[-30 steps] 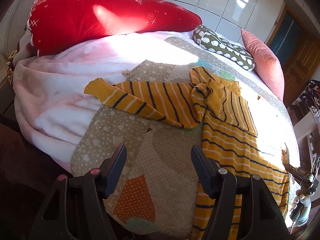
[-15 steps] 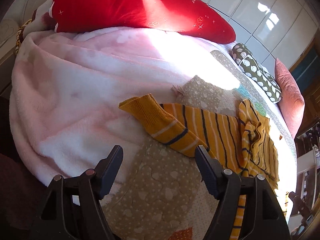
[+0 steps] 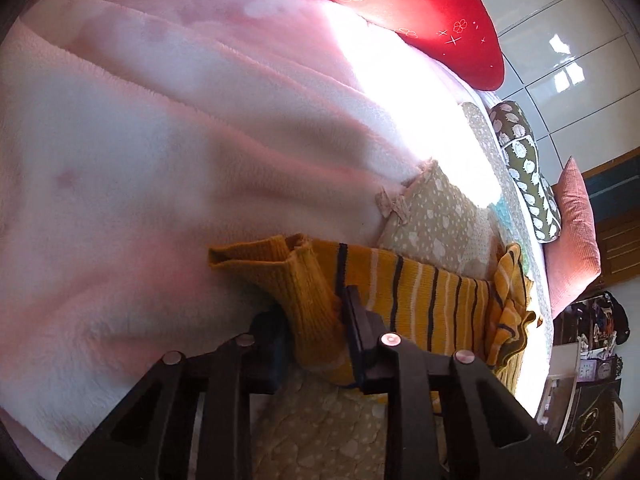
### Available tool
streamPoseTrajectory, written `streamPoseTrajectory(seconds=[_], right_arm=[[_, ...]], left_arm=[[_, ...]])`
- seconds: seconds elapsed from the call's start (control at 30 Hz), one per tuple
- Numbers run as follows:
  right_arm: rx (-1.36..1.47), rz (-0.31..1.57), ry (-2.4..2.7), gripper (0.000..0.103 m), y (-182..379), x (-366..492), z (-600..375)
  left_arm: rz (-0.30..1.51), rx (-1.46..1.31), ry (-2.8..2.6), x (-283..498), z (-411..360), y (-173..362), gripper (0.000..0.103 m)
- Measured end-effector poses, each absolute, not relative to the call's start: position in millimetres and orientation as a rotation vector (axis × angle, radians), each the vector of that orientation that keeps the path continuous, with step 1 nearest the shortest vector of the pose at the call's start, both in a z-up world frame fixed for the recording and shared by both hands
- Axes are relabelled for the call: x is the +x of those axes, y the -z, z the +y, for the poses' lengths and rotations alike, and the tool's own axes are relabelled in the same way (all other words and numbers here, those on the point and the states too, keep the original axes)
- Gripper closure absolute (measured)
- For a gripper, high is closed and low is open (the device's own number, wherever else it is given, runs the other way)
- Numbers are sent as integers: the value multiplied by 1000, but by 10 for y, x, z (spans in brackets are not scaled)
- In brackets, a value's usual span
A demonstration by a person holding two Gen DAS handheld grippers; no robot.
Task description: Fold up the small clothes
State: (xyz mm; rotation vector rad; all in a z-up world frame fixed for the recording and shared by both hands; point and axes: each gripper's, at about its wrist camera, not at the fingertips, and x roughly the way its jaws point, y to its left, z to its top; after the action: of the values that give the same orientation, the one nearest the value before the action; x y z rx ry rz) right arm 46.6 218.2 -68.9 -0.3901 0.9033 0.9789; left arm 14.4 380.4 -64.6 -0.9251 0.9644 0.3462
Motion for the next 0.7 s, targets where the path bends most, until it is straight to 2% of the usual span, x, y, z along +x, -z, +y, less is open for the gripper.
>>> streamPoseTrajectory(seconds=[0.03,0.07,0.13,0.17,0.27,0.43,0.57,0.7], right_arm=[[-405,909,-983,52,748,475,2255],[-416,905,-983,52,799,487,2326],[-396,903,-974,89,807,511,2402],[-359,915,-984,96,778,536,2395],[-208,896,-1003,96,574,585,2249],[41,809,-1011,96,102,688,1729],[210,700,-961,96,-222,719,1052],[410,613,-833,96,-332,798,118]], left_arm=[[951,-926,-346,140,3808,631,91],[941,-926,-343,140,3812,613,91],[916,-936,-338,143,3820,552,92],[903,-931,-338,157,3822,494,92],[858,-922,-298,250,3792,208,92],[779,-787,-197,640,3370,-585,92],[763,-646,-56,1126,2579,-1177,92],[803,-425,120,1611,1338,-1549,92]])
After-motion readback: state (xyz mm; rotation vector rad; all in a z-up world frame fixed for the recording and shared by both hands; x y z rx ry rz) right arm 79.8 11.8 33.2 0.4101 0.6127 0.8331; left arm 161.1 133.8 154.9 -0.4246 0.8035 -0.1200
